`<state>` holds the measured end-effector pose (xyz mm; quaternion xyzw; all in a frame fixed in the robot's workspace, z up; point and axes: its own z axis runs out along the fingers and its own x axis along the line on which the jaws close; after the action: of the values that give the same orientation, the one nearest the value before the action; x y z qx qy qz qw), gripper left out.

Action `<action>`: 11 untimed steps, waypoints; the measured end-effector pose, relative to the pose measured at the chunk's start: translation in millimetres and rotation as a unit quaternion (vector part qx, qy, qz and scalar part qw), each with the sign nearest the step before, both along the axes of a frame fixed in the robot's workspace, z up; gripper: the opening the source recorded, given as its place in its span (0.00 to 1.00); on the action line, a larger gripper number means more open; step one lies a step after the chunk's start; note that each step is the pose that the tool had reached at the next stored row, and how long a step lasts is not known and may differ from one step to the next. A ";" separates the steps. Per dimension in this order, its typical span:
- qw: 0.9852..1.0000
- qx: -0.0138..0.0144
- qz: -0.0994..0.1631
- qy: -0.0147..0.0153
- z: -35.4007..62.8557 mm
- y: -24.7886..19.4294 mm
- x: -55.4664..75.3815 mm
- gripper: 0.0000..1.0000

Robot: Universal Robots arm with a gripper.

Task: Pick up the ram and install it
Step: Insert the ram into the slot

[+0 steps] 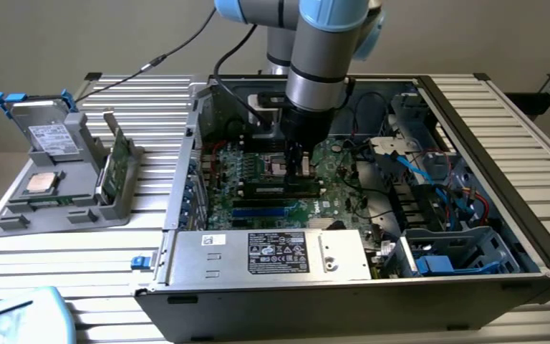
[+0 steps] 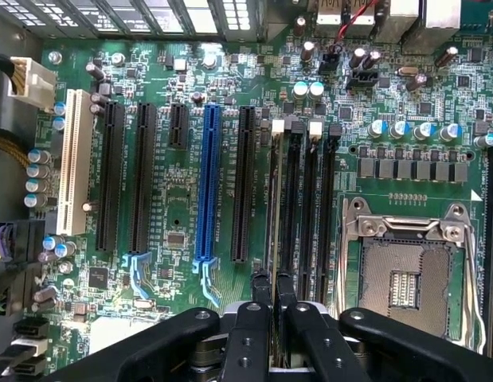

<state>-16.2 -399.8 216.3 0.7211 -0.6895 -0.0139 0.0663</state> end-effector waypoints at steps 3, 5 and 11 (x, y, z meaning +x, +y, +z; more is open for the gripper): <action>1.000 -0.003 0.000 0.000 -0.5 0.3 0.0 0.14; 1.000 -0.005 0.000 0.000 -0.6 0.4 -0.3 0.14; 1.000 -0.007 0.000 0.000 -1.8 0.9 0.1 0.34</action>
<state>-16.1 -398.9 214.5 0.7207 -0.6895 -0.0087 0.0717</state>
